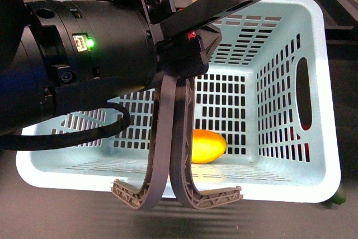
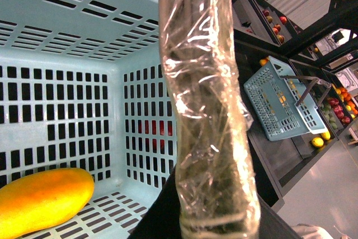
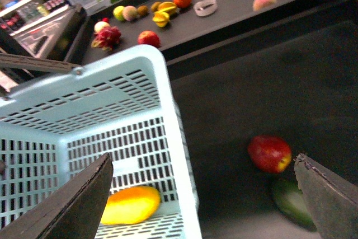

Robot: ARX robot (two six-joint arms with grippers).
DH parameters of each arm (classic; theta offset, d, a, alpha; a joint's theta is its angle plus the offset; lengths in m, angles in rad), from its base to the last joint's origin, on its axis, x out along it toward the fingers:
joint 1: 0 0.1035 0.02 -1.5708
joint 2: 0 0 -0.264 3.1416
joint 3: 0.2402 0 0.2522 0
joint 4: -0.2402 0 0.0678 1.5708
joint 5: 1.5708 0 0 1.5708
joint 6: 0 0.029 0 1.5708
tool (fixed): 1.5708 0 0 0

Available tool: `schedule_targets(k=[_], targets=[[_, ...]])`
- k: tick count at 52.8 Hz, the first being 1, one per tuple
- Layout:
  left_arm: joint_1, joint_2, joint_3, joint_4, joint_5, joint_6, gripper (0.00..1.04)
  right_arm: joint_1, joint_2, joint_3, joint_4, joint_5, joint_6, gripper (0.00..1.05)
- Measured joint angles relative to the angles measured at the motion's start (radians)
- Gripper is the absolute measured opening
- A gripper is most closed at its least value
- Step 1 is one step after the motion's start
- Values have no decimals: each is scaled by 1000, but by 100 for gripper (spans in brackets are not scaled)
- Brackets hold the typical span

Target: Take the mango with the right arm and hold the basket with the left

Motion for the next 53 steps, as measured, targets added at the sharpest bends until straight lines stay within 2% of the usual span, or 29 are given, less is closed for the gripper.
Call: schedule_targets(k=[2,5,13,14,18,21,26,36,38,43,49,53], targets=[[0,0,0,0,0,0,7,5,-74,-14,-72,46,-12,97],[0,0,0,0,0,0,7,8,-135,-24,-119,61,-19,97],[0,0,0,0,-2,3,7,8,-167,-24,-124,64,-27,96],[0,0,0,0,-2,2,7,-2,-176,-40,-80,45,-47,94],[0,0,0,0,-2,0,7,-32,-216,-117,110,2,-172,82],[0,0,0,0,-3,0,7,-42,-240,-137,178,3,-251,73],[0,0,0,0,-2,1,7,-44,-278,-152,195,-1,-340,52],[0,0,0,0,0,1,7,-45,-346,-177,150,-2,-376,7],[0,0,0,0,0,0,7,-44,-359,-177,138,-2,-382,1],[0,0,0,0,0,0,7,-45,-376,-177,119,-2,-382,2],[0,0,0,0,0,0,7,-45,-497,-176,-39,-3,-382,2],[0,0,0,0,-2,0,7,-45,-542,-176,-52,-5,-382,2]])
